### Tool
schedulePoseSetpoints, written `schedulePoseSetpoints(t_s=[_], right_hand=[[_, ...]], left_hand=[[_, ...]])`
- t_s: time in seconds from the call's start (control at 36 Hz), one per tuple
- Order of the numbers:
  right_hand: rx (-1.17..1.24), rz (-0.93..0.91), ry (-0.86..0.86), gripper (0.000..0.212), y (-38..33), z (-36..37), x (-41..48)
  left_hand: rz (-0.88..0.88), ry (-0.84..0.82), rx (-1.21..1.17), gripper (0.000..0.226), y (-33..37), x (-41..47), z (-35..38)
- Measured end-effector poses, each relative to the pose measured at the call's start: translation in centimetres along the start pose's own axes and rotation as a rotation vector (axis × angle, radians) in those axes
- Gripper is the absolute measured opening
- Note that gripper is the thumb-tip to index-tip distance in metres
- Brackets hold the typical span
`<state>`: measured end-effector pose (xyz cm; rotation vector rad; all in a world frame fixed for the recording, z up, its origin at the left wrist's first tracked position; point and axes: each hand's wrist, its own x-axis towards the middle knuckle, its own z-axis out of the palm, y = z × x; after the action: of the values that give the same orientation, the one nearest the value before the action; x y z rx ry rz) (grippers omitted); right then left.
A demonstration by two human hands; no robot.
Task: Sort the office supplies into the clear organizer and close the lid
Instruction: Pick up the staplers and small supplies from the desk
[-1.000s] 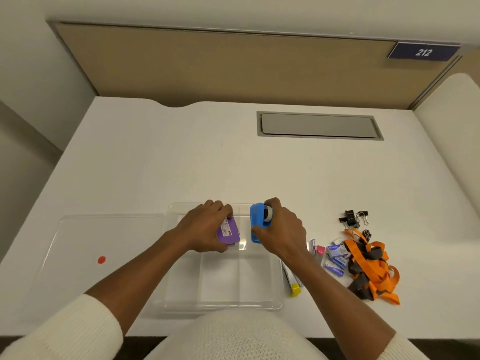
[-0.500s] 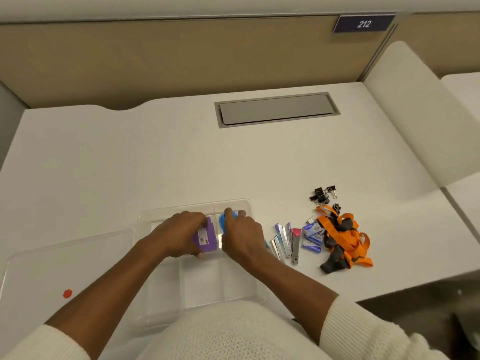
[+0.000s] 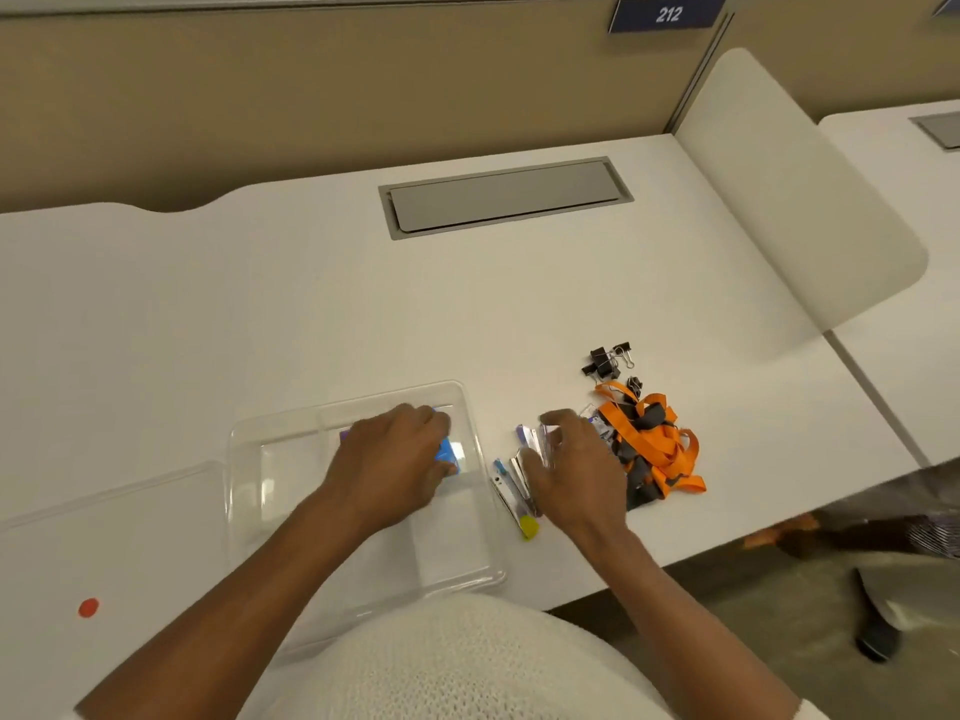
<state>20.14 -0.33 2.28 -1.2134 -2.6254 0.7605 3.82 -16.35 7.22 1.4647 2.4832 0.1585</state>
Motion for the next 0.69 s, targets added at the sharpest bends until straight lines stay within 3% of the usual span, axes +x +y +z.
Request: schedulePoseSetpoints(t_s=[0.08, 0.25, 0.42, 0.56, 0.69], right_hand=[[-0.088, 0.019, -0.052, 0.041, 2.5, -0.7, 0.3], [-0.267, -0.089, -0.170, 0.064, 4.4, -0.3, 0.3], [-0.361, -0.176, -0.211, 0.063, 3.7, 0.9, 1.3], [-0.423, -0.189, -0.311, 0.070, 3.7, 1.5, 2.6], [-0.457, -0.232, -0.347, 0.066, 4.2, 1.4, 4.0]], left_hand=[[0.152, -0.009, 0.017, 0.036, 3.3, 0.6, 0.7], [0.418, -0.086, 0.199, 0.030, 6.8, 2.3, 4.3], [0.429, -0.145, 0.279, 0.040, 7.9, 3.6, 5.6], [0.398, -0.265, 0.291, 0.033, 8.9, 4.6, 5.4], [0.432, -0.266, 0.334, 0.034, 9.3, 4.8, 5.9]])
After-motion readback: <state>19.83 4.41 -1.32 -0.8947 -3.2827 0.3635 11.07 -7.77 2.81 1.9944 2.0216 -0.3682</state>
